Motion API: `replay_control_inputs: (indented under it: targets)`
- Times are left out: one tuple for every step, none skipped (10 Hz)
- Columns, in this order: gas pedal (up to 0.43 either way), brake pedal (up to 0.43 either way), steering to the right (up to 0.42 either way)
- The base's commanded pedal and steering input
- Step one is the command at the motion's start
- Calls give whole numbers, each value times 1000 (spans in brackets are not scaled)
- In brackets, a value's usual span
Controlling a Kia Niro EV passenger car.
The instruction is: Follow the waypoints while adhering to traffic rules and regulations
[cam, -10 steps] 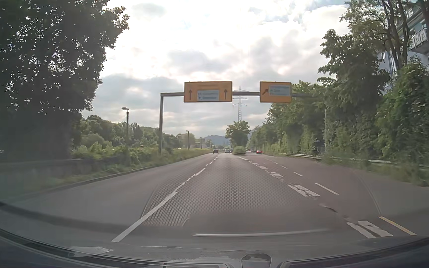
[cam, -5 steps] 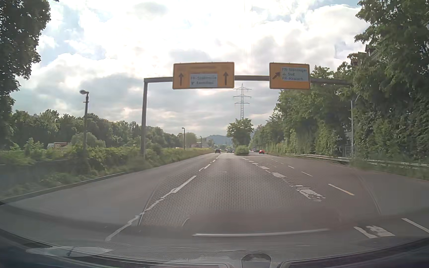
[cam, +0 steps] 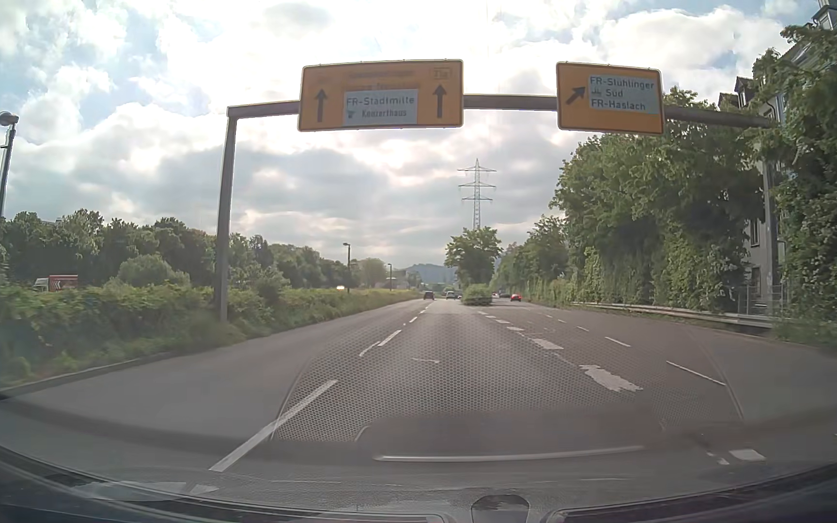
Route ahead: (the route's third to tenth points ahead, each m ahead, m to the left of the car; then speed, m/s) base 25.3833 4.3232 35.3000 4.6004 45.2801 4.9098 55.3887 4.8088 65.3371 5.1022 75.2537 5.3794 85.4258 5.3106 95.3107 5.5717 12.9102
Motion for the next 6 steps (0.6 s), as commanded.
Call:
replay_control_inputs:
  targets:
    - [110, 0, -5]
    - [110, 0, -5]
    - [110, 0, -5]
    - [110, 0, -5]
    - [110, 0, -5]
    - [110, 0, -5]
